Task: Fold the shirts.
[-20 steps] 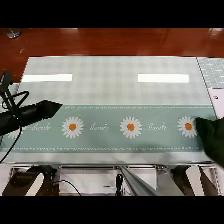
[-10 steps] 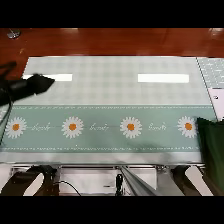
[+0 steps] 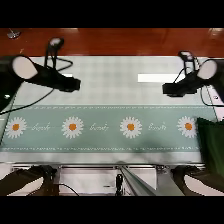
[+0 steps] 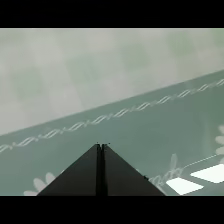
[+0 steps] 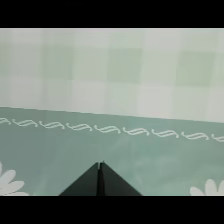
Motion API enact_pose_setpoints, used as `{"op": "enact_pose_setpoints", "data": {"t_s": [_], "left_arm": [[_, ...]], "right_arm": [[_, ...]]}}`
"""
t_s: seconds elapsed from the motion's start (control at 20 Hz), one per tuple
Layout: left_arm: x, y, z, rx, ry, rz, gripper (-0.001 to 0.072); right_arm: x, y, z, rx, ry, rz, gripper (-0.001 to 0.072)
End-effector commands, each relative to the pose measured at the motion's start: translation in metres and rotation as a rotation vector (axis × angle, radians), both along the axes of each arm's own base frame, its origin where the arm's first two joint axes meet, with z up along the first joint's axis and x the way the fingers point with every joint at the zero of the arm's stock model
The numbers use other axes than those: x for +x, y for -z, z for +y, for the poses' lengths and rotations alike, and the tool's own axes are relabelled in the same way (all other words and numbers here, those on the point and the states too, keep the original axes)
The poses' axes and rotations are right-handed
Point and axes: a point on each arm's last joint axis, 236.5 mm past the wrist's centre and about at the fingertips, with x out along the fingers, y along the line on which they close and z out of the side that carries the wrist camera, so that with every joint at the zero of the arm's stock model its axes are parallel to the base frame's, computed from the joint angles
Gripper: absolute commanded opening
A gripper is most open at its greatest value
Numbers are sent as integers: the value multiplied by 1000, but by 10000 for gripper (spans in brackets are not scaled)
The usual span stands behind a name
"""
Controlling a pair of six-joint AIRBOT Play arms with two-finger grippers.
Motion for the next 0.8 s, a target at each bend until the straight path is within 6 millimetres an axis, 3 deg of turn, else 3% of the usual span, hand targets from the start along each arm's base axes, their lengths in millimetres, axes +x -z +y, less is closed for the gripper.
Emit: {"op": "enact_pose_setpoints", "data": {"t_s": [0.0, 0.75], "left_arm": [[-7, 51, 33, 162, -50, 103, 22], [-4, 53, 38, 162, -63, 102, 22]], "right_arm": [[-4, 31, 8, -89, 11, 57, 28], [-3, 31, 12, -73, 11, 55, 28]]}}
